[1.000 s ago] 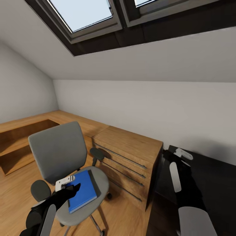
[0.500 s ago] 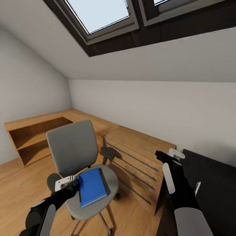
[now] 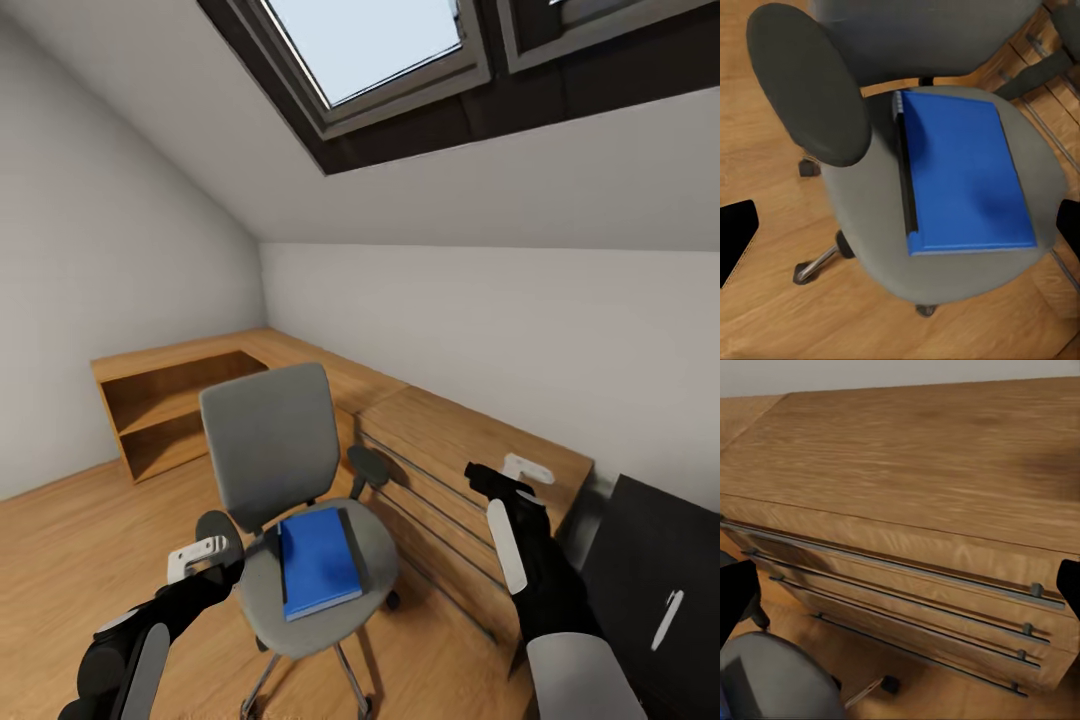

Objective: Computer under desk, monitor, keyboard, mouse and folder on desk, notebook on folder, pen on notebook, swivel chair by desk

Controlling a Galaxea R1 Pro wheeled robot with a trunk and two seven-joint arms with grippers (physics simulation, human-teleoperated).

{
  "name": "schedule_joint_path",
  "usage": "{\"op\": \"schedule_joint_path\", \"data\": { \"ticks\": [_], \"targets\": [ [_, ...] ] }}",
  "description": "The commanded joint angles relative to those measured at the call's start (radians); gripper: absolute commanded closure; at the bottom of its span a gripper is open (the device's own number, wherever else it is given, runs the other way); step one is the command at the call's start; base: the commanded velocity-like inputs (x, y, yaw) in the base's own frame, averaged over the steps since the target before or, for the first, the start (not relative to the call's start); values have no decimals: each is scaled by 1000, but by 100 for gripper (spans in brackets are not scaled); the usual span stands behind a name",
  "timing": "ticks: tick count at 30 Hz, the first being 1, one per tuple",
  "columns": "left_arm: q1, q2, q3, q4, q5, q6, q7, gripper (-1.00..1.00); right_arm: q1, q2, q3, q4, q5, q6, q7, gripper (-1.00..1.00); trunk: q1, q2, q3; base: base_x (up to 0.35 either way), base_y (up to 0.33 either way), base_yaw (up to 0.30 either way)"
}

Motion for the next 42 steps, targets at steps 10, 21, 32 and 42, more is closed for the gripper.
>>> {"op": "schedule_joint_path", "data": {
  "ticks": [10, 21, 32, 42],
  "targets": [
    [-1, 0, 2, -1, 10, 5, 7, -100, 0, 0, 2, 0, -11, 2, -6, -100, 0, -1, -1, 0, 0, 282],
    [-1, 0, 47, -6, 13, 2, 3, -100, 0, -1, 19, 48, -12, -1, -5, -100, 0, -1, -1, 0, 0, 285],
    [-1, 0, 58, -7, 14, 1, 2, -100, 0, -1, 36, 66, -15, -1, -1, -100, 0, -1, -1, 0, 0, 261],
    [-1, 0, 80, -7, 15, -7, 2, -100, 0, 0, 79, 113, -20, -1, 27, -100, 0, -1, -1, 0, 0, 26]
  ]
}}
